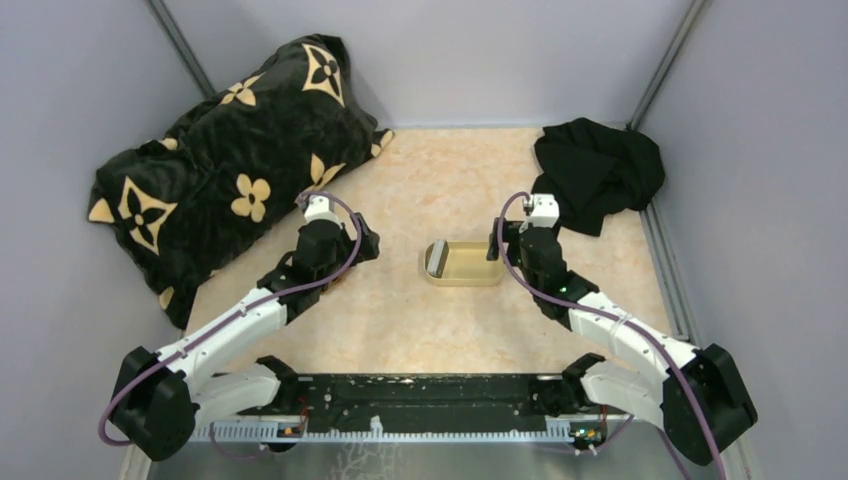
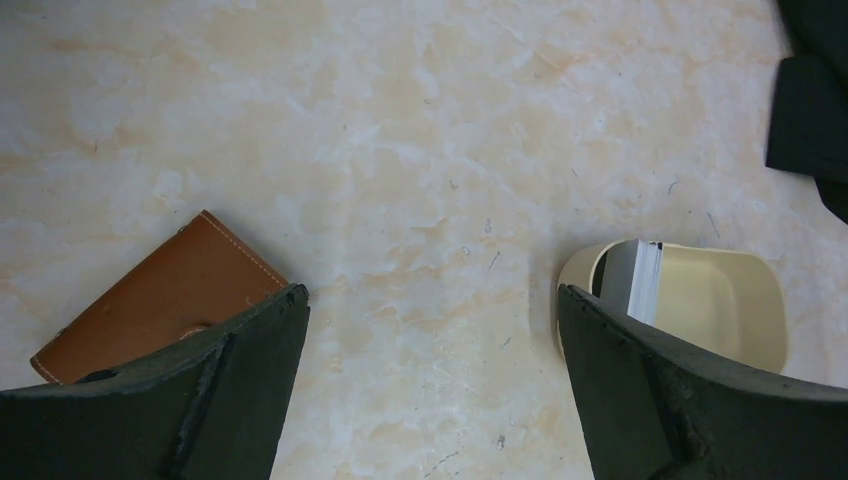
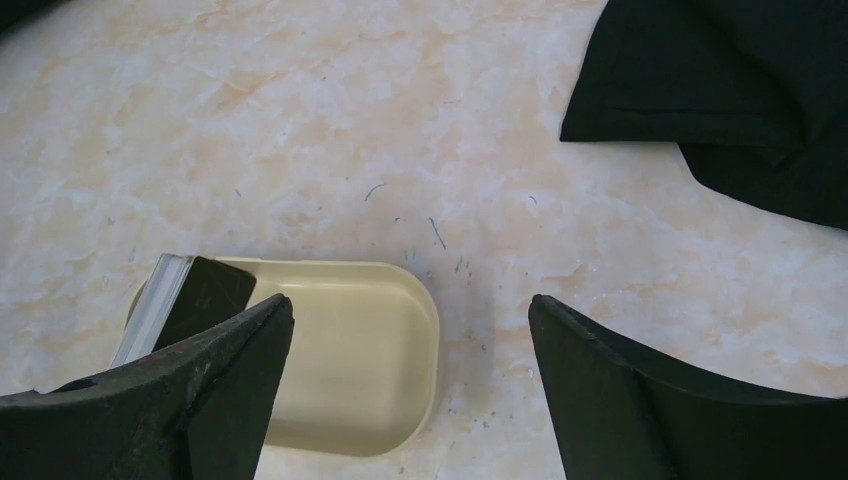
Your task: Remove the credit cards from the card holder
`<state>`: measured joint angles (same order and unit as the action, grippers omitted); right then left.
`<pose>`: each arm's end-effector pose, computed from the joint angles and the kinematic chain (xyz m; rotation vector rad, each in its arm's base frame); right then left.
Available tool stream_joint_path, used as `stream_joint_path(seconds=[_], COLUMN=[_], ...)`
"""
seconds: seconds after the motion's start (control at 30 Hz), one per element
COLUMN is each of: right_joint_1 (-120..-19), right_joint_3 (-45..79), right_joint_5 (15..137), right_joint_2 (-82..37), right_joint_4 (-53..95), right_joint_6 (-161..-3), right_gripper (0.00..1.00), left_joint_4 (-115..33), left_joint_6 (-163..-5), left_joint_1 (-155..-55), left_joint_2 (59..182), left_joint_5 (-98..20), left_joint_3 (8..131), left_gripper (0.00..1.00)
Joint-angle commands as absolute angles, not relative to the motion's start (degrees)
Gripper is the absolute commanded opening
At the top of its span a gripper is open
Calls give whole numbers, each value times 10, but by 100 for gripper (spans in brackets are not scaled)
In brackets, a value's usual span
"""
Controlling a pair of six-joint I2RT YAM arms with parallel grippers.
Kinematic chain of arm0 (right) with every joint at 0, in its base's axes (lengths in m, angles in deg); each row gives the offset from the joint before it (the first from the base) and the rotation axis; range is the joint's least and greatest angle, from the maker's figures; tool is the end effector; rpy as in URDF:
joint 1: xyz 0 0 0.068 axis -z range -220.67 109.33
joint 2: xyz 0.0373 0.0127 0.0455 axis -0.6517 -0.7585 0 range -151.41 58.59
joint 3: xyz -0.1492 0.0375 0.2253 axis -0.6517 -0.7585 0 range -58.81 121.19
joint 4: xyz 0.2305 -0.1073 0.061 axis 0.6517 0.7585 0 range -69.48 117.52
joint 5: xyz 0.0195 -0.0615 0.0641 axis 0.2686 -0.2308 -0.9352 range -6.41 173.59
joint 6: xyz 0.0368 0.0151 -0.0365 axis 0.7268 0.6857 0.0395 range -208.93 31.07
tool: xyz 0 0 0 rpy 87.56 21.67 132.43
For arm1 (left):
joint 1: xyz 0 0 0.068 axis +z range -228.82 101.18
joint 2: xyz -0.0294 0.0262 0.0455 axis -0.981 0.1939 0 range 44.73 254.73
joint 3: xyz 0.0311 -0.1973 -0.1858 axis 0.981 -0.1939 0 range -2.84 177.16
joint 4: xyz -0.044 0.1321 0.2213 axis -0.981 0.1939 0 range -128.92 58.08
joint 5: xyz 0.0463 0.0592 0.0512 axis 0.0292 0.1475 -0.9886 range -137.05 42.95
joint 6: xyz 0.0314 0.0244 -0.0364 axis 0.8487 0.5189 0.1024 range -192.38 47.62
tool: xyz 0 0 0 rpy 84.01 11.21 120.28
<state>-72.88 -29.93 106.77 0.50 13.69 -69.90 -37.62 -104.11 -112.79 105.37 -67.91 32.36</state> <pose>0.1956 0.1067 0.2298 0.0415 1.9331 0.2006 0.2006 -0.1199 0.2442 -0.1886 2.0147 -0.3608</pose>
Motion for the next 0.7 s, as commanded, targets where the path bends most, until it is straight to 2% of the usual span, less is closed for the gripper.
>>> stream_joint_path(seconds=[0.0,0.27,0.33,0.4,0.5,0.6,0.67], right_joint_1=[-730,-730,-730,-730,-730,-730,-730], right_joint_3=[-288,-282,-284,-285,-275,-277,-270], right_joint_5=[1077,1065,1059,1059,1064,1061,1058], right_joint_2=[-9,-11,-4,-5,-15,-24,-30], right_joint_4=[114,117,117,113,120,103,105], right_joint_6=[-713,-705,-709,-715,-715,-711,-706], right_gripper=[88,88,98,99,98,91,90], left_joint_4=[-360,-367,-364,-368,-389,-368,-360], left_joint_6=[-1049,-1043,-1044,-1050,-1041,-1038,-1033], left_joint_1=[-1127,-1127,-1127,-1127,-1127,-1127,-1127], left_joint_2=[1057,1037,1031,1027,1029,1040,1045], left_joint_5=[-698,-710,-713,-721,-717,-727,-738], left_joint_3=[313,287,281,270,254,269,274], left_gripper=[99,99,99,99,99,99,99])
